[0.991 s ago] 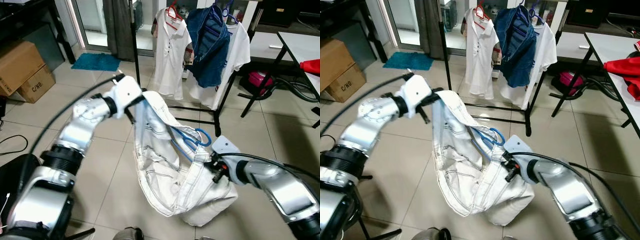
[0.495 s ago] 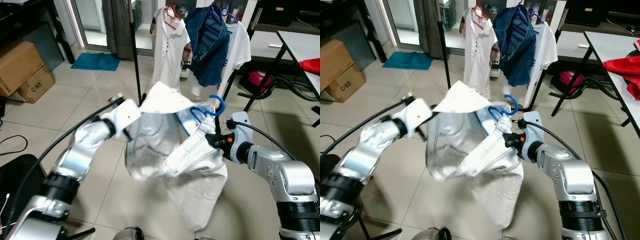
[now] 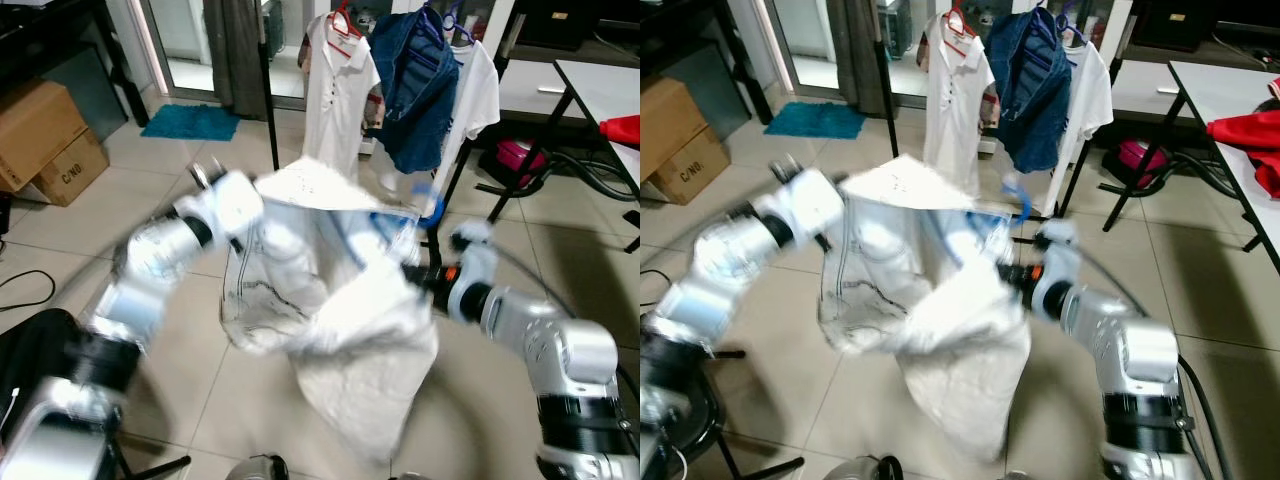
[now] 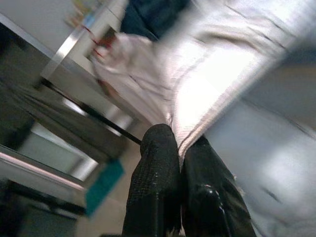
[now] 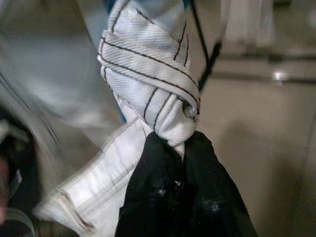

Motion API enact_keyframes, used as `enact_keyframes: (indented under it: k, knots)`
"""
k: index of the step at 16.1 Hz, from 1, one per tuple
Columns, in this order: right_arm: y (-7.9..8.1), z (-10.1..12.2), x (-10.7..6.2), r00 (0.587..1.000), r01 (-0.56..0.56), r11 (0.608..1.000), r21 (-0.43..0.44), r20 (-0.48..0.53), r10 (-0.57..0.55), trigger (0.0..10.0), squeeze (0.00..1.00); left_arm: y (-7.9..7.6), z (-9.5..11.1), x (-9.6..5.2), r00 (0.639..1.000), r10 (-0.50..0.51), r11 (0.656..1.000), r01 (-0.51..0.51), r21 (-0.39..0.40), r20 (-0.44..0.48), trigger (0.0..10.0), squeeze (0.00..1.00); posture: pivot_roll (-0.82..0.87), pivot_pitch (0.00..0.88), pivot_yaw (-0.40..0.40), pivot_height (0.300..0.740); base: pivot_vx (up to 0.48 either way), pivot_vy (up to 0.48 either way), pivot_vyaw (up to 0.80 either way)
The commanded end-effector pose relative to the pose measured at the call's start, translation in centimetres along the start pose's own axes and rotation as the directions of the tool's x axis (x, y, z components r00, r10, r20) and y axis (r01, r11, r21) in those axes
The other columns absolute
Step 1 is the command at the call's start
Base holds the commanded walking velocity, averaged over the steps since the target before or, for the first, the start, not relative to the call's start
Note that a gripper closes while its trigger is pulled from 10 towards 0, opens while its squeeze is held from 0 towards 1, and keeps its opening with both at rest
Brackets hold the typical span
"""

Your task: Hang hanger

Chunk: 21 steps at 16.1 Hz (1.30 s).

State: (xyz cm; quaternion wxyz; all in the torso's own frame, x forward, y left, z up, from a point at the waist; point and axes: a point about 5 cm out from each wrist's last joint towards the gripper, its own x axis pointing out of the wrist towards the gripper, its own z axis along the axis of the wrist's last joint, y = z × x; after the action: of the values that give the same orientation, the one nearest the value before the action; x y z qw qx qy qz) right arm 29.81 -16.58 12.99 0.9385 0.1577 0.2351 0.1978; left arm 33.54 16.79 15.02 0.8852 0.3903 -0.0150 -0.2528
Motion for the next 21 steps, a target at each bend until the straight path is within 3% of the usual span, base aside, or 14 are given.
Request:
enact_keyframes:
  k: [1, 3, 4, 5, 6, 8, 10, 12, 15, 17, 18, 19, 20, 21]
  knots:
    - [-0.6, 2.6, -1.1, 0.988, 0.035, 0.999, 0.013, 0.148, -0.037, 0.0, 0.0, -1.2, -1.1, -0.2, 0.999, -0.023, 1.0, 0.023, -0.003, -0.043, 0.0, 0.0, -0.13, 0.022, 0.057, 0.74, 0.0, 0.0, 0.0]
    - [0.1, 3.8, -1.4, 0.977, -0.002, 1.0, -0.027, 0.213, 0.008, 0.0, 0.0, -3.2, -2.2, -0.3, 0.995, -0.057, 0.997, 0.053, -0.052, -0.083, 0.0, 0.0, -0.14, 0.019, 0.061, 0.74, 0.0, 0.0, 0.0]
    - [2.1, 4.8, -1.8, 0.96, -0.091, 0.992, -0.085, 0.258, 0.11, 0.0, 0.0, -5.1, -4.1, -0.3, 0.986, -0.042, 0.989, 0.018, -0.144, -0.164, 0.0, 0.0, -0.14, 0.016, 0.053, 0.74, 0.0, 0.0, 0.0]
    - [2.1, 4.8, -1.8, 0.96, -0.091, 0.992, -0.085, 0.258, 0.11, 0.0, 0.0, -5.1, -4.1, -0.3, 0.986, -0.042, 0.989, 0.018, -0.144, -0.164, 0.0, 0.0, -0.14, 0.016, 0.053, 0.74, 0.0, 0.0, 0.0]
    - [3.9, 5.0, -2.0, 0.948, -0.161, 0.978, -0.128, 0.255, 0.19, 0.0, 0.0, -5.2, -5.1, -0.1, 0.977, 0.003, 0.985, -0.039, -0.166, -0.211, 0.0, 0.0, -0.14, 0.014, 0.044, 0.74, 0.0, 0.0, 0.0]
    - [6.1, 4.4, -2.4, 0.927, -0.27, 0.946, -0.177, 0.218, 0.305, 0.0, 0.0, -3.8, -5.2, 0.3, 0.974, 0.081, 0.985, -0.11, -0.131, -0.213, 0.0, 0.0, -0.14, 0.011, 0.034, 0.74, 0.0, 0.0, 0.0]
    - [8.0, 3.4, -3.4, 0.882, -0.405, 0.884, -0.234, 0.155, 0.445, 0.0, 0.0, -1.9, -5.0, 0.5, 0.97, 0.149, 0.981, -0.17, -0.096, -0.191, 0.0, 0.0, -0.14, 0.011, 0.034, 0.74, 0.0, 0.0, 0.0]
    - [9.1, 1.9, -4.7, 0.815, -0.541, 0.791, -0.287, 0.054, 0.577, 0.0, 0.0, 0.3, -3.8, 1.1, 0.972, 0.202, 0.976, -0.21, -0.058, -0.116, 0.0, 0.0, -0.14, 0.011, 0.043, 0.74, 0.0, 0.0, 0.0]
    - [9.3, 1.6, -4.7, 0.809, -0.553, 0.775, -0.307, 0.026, 0.587, 0.0, 0.0, 0.4, -3.6, 1.6, 0.977, 0.179, 0.982, -0.185, -0.041, -0.114, 0.5, 0.0, -0.14, 0.013, 0.046, 0.74, 0.0, 0.0, 0.0]
    - [9.5, 1.9, -4.7, 0.809, -0.548, 0.777, -0.312, 0.04, 0.586, 0.0, 0.0, -0.5, -4.1, 2.0, 0.978, 0.15, 0.985, -0.16, -0.062, -0.143, 3.5, 0.0, -0.14, 0.013, 0.052, 0.74, 0.0, 0.0, 0.0]
    - [9.5, 2.0, -4.7, 0.812, -0.542, 0.78, -0.313, 0.044, 0.582, 0.0, 0.0, -0.7, -4.1, 2.1, 0.978, 0.15, 0.983, -0.163, -0.081, -0.145, 7.5, 0.0, -0.14, 0.013, 0.052, 0.74, 0.0, 0.0, 0.0]
    - [9.3, 2.1, -4.6, 0.823, -0.525, 0.791, -0.314, 0.05, 0.566, 0.0, 0.0, -1.0, -4.0, 2.2, 0.979, 0.146, 0.98, -0.163, -0.116, -0.14, 10.0, 0.0, -0.15, 0.014, 0.053, 0.74, 0.0, 0.0, 0.0]
    - [9.2, 2.1, -4.5, 0.828, -0.518, 0.795, -0.316, 0.051, 0.559, 0.0, 0.0, -1.3, -3.8, 2.3, 0.984, 0.13, 0.976, -0.148, -0.158, -0.123, 10.0, 0.0, -0.15, 0.014, 0.053, 0.74, 0.0, 0.0, 0.0]
    - [8.7, 2.1, -4.3, 0.85, -0.483, 0.817, -0.314, 0.057, 0.524, 0.0, 0.0, -1.9, -3.3, 2.5, 0.993, 0.087, 0.971, -0.102, -0.218, -0.074, 10.0, 1.0, -0.15, 0.013, 0.051, 0.74, 0.0, 0.0, 0.0]
